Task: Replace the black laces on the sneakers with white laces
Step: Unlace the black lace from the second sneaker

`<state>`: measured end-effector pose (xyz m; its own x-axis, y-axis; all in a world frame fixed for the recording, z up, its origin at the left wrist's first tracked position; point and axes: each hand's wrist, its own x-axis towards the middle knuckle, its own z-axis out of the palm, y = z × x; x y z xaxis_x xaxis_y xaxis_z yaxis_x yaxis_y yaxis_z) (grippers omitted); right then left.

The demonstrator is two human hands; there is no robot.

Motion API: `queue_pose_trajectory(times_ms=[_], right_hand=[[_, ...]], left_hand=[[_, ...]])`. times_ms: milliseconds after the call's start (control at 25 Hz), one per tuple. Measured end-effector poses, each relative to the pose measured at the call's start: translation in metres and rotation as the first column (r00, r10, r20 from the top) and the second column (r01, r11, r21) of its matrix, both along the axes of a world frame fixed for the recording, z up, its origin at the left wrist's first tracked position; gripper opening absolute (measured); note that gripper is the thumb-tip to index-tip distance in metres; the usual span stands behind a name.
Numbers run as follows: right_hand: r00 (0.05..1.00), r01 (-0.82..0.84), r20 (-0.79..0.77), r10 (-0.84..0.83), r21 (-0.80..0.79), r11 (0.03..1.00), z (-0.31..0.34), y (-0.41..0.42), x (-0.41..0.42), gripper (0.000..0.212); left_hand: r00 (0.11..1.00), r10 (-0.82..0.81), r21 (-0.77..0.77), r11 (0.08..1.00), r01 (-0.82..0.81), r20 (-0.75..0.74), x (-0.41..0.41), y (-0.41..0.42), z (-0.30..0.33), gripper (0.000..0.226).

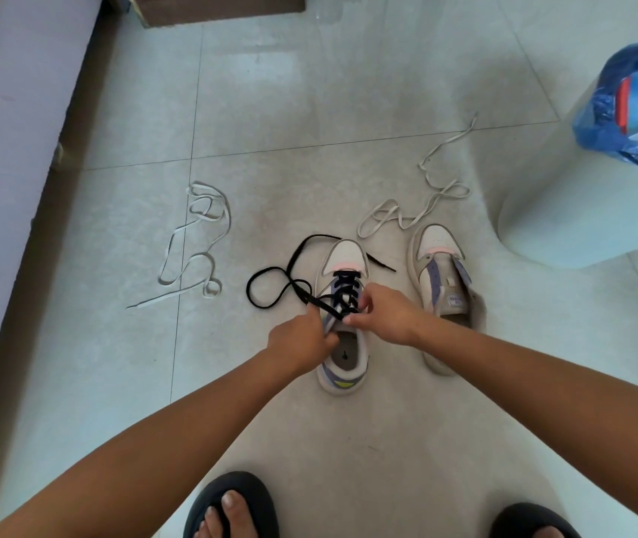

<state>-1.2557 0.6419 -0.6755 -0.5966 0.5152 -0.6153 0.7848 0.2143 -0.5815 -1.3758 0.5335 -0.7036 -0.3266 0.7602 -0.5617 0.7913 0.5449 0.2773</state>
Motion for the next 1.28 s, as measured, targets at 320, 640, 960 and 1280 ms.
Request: queue_pose_trajectory(times_ms=[320, 640, 960, 1280], right_hand=[[0.987, -0.001, -0.162, -0.014, -0.090, 0.996, -0.010, 0.005, -0.002, 0.026], [0.739, -0.490, 0.246, 0.628, 0.835, 0.249, -0.013, 0.009, 0.000, 0.031], [0.990, 0.143, 0.003, -0.143, -0.036, 0.989, -0.019, -0.011, -0.002, 0.027], [0.892, -0.452, 0.311, 0.328, 0.639, 0.622, -0.008, 0.002, 0.000, 0.011]], left_hand=[[0.994, -0.004, -0.105, 0.994, -0.007, -0.108, 0.011, 0.006, -0.004, 0.047], [0.996, 0.093, -0.025, 0.995, -0.093, -0.008, 0.015, -0.006, -0.010, 0.022], [0.997, 0.066, -0.019, 0.998, -0.067, -0.039, 0.018, -0.011, -0.015, 0.029], [0.997, 0.047, -0.074, 0.996, -0.052, -0.058, 0.021, -0.007, -0.013, 0.026]])
